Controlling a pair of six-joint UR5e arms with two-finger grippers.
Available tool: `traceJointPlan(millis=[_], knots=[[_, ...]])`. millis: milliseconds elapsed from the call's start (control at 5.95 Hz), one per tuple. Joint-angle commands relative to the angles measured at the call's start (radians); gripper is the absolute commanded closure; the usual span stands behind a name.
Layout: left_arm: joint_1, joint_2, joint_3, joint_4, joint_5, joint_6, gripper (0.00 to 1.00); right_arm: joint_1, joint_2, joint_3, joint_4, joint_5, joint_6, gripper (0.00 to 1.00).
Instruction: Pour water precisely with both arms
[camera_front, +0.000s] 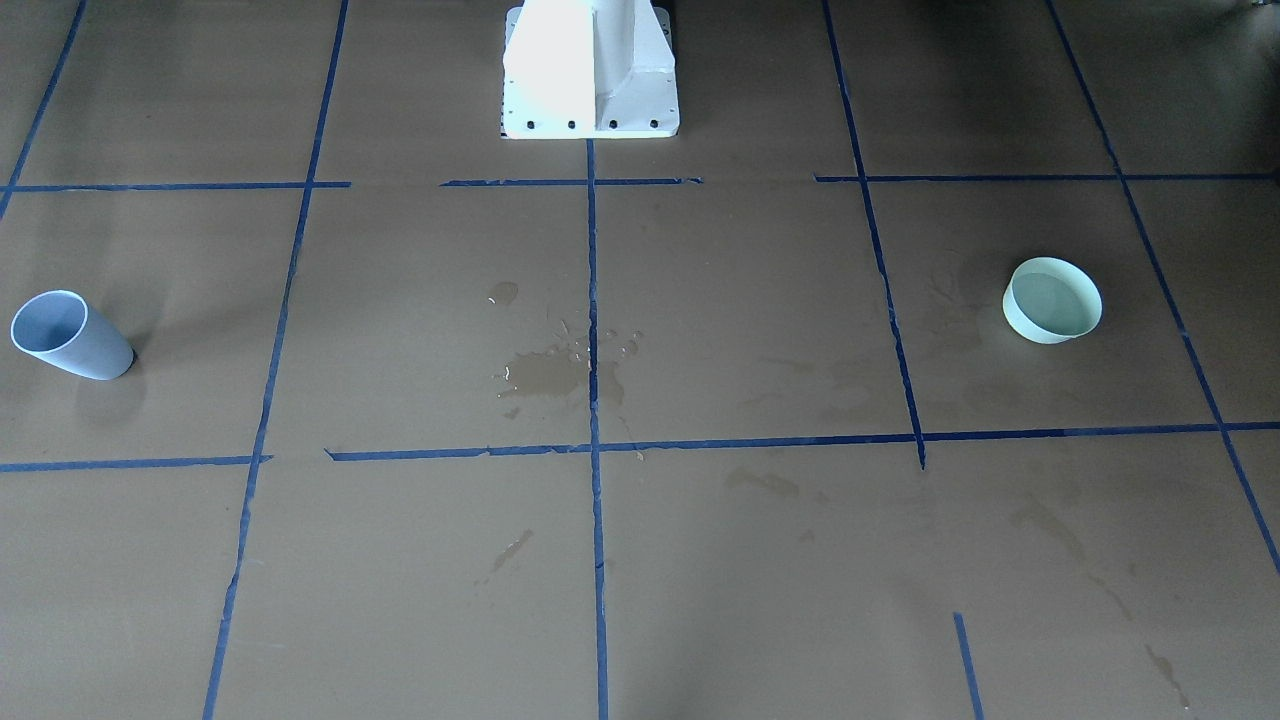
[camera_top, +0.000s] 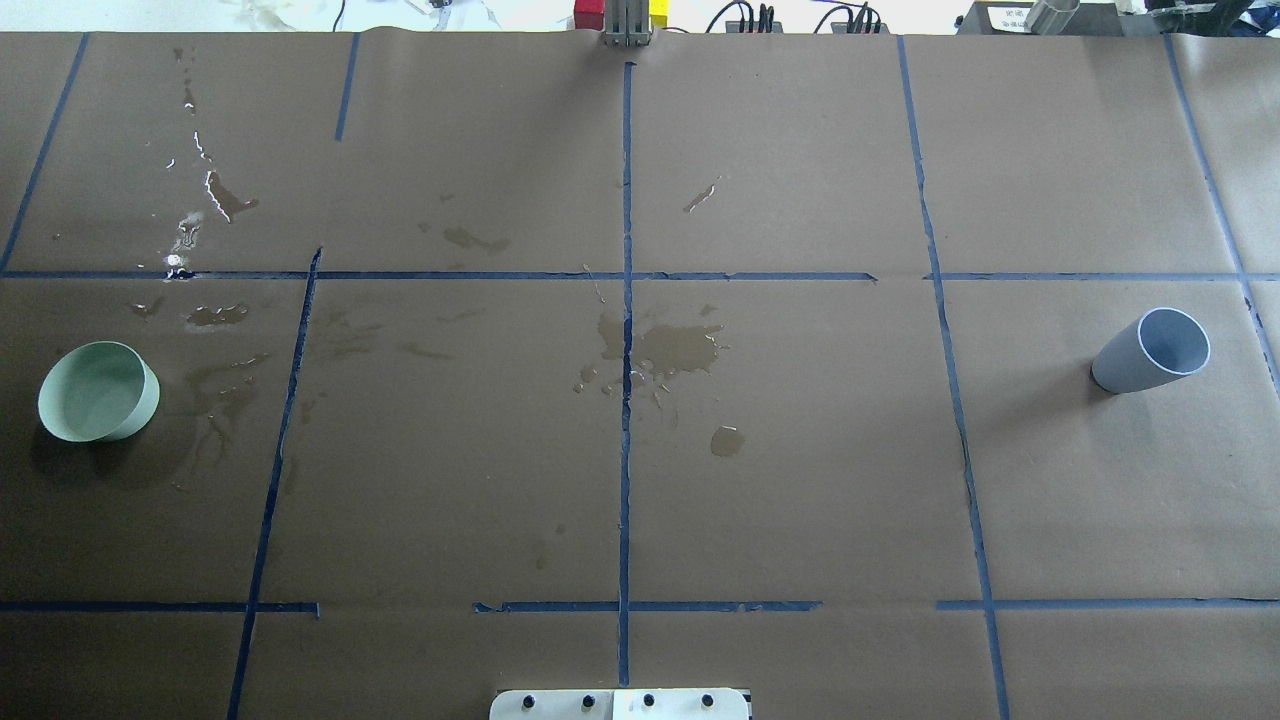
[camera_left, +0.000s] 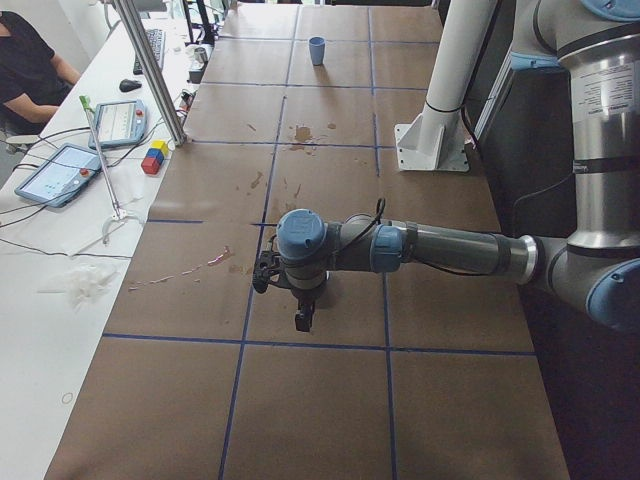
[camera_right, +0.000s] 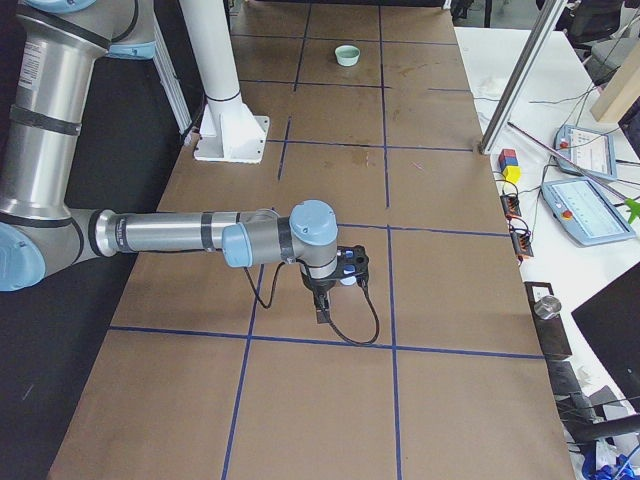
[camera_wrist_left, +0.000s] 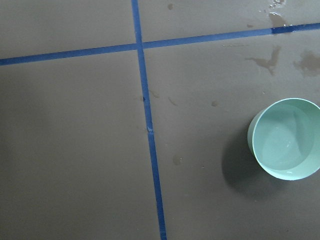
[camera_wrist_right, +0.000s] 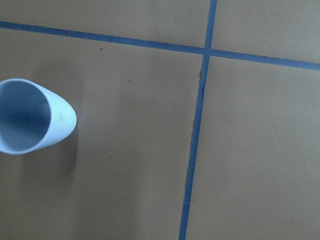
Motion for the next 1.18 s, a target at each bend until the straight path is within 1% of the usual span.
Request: traceJointPlan(millis=[0, 336, 840, 1008], knots=[[0.000, 0.003, 0.009, 0.001, -0.001, -0.001, 0.00, 0.001, -0.002, 0.016, -0.003, 0.061, -0.009, 0.00], [0.000, 0.004, 0.003, 0.015, 0.006, 0.000, 0.00, 0.007, 0.007, 0.008, -0.003, 0.050, -0.009, 0.00], [0.000, 0.014, -0.003, 0.015, 0.008, -0.001, 0.00, 0.041, 0.001, 0.037, 0.005, 0.053, -0.009, 0.00], [0.002, 0.006, 0.010, 0.015, 0.008, -0.001, 0.00, 0.047, -0.002, 0.039, 0.005, 0.053, -0.009, 0.00]])
